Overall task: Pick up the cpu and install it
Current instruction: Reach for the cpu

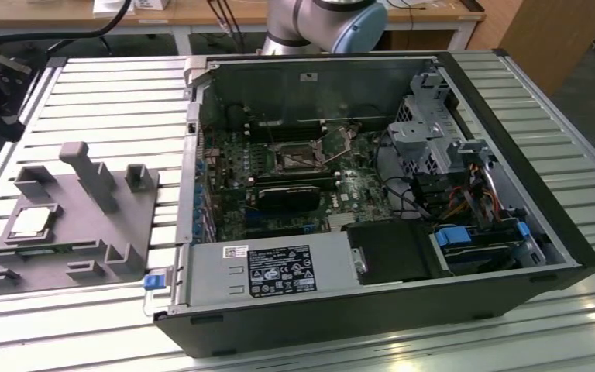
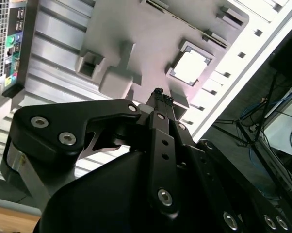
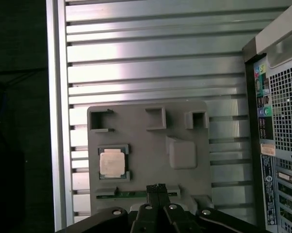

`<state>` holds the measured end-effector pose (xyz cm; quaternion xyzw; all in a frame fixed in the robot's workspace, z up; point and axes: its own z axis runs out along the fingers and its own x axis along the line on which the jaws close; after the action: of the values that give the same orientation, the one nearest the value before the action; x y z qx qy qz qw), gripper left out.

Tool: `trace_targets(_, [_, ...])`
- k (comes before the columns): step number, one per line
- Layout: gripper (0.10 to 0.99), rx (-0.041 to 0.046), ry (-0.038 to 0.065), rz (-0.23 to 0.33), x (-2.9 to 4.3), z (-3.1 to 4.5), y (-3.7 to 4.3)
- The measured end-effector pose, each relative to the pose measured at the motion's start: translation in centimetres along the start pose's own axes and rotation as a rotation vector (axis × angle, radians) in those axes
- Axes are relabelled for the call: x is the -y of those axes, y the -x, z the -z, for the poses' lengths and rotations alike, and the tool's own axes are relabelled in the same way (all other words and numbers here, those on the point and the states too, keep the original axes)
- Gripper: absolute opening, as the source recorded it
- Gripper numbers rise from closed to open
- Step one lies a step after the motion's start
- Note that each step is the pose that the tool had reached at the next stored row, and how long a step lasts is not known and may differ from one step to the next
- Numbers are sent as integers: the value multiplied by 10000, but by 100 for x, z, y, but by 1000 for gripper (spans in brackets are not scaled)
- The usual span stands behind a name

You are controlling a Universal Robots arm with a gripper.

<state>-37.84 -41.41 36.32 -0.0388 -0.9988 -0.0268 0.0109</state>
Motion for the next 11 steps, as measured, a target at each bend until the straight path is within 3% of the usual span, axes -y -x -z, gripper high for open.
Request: trace_targets(11, [106, -50, -4, -2, 36, -89, -405])
